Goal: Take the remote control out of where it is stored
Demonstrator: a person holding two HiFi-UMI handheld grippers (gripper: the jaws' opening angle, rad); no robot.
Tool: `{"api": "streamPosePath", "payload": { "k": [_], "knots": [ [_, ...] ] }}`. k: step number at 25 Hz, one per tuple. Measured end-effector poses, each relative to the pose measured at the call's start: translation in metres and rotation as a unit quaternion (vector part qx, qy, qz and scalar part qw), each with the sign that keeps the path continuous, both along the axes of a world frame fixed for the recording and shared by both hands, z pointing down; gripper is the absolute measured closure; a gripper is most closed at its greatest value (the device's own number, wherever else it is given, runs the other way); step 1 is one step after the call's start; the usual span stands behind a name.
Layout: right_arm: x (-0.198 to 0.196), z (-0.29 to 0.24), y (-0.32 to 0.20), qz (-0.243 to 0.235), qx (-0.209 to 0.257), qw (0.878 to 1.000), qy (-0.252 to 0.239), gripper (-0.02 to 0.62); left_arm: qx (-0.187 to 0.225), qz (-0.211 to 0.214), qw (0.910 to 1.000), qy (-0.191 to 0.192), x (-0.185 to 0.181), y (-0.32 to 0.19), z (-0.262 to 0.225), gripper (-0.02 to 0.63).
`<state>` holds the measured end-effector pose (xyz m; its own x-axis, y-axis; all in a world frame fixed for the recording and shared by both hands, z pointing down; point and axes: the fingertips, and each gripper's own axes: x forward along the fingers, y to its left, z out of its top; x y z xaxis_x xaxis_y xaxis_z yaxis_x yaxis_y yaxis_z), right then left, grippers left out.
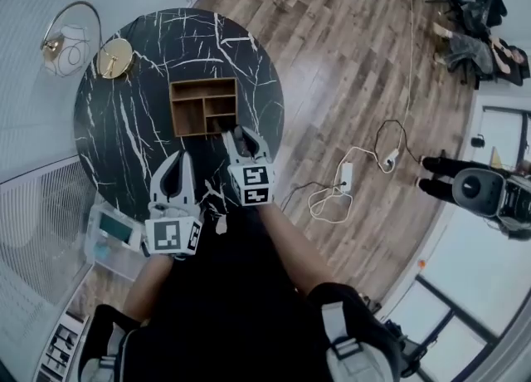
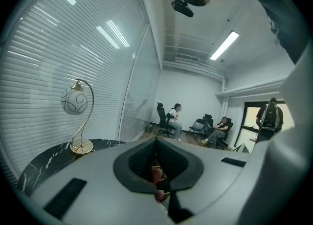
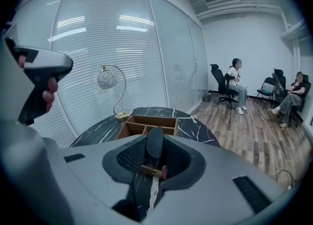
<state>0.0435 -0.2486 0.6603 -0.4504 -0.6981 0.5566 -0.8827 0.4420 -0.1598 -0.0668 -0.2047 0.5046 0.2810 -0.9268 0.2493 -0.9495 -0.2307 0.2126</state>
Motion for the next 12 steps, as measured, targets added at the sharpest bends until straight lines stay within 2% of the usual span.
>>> {"api": "streamPosePath", "payload": {
  "k": [12],
  "knots": [
    [0.0,-0.044,0.024,0.027,0.052,0.998,0.005,0.497,0.038,0.006,0.9992,0.01,-0.014,0.037,-0.033,0.598]
  ]
}}
